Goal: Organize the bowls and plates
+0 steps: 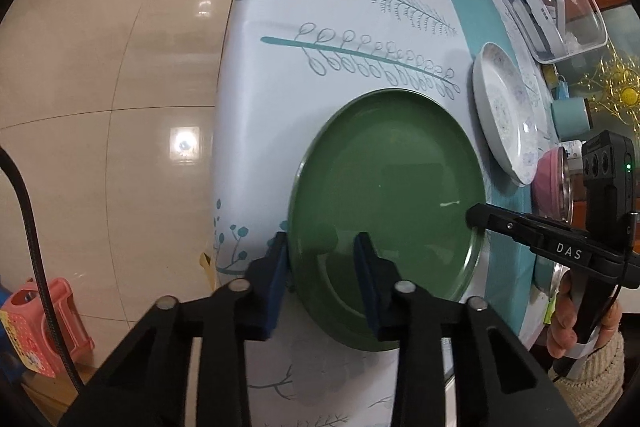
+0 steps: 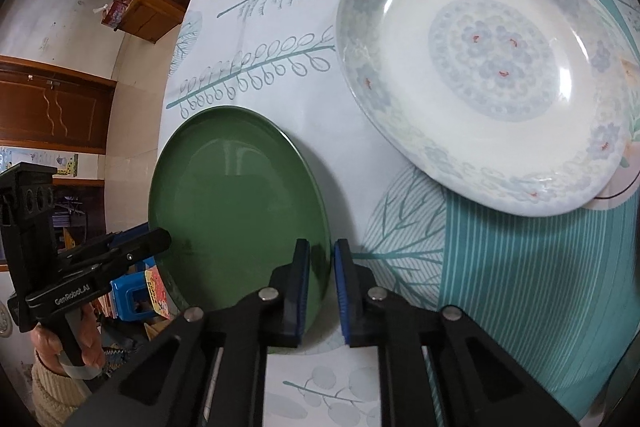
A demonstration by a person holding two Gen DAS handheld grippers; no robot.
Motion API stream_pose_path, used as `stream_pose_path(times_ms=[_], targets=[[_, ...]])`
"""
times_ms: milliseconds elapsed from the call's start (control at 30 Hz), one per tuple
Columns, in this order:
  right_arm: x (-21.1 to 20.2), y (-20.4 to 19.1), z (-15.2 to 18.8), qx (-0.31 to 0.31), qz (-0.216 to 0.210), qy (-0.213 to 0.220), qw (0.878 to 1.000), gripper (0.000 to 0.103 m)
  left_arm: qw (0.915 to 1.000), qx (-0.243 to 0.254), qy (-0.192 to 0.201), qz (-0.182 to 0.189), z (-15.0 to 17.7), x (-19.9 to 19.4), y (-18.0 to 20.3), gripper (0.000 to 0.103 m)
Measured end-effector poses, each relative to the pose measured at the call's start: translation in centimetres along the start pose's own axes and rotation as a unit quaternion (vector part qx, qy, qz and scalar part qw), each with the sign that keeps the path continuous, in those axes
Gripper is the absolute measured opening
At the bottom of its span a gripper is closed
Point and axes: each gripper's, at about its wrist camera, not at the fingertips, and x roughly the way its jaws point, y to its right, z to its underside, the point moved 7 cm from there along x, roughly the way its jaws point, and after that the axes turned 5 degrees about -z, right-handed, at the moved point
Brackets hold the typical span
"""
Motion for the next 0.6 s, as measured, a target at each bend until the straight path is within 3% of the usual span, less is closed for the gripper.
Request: stream_pose_path(times_ms=[200, 600], targets=[[0.3, 0.2, -0.2, -0.001, -0.008, -0.003, 1.0, 0.008, 1.0, -0.004, -0.003, 0.001, 0.1, 0.2, -1.0, 0.009], [0.1, 0.4, 0.3, 0.002, -0.015, -0.012, 1.0, 0.007, 0.9999, -0.007, 0.004, 0.006, 0.7, -0.3, -1.4, 0.007]])
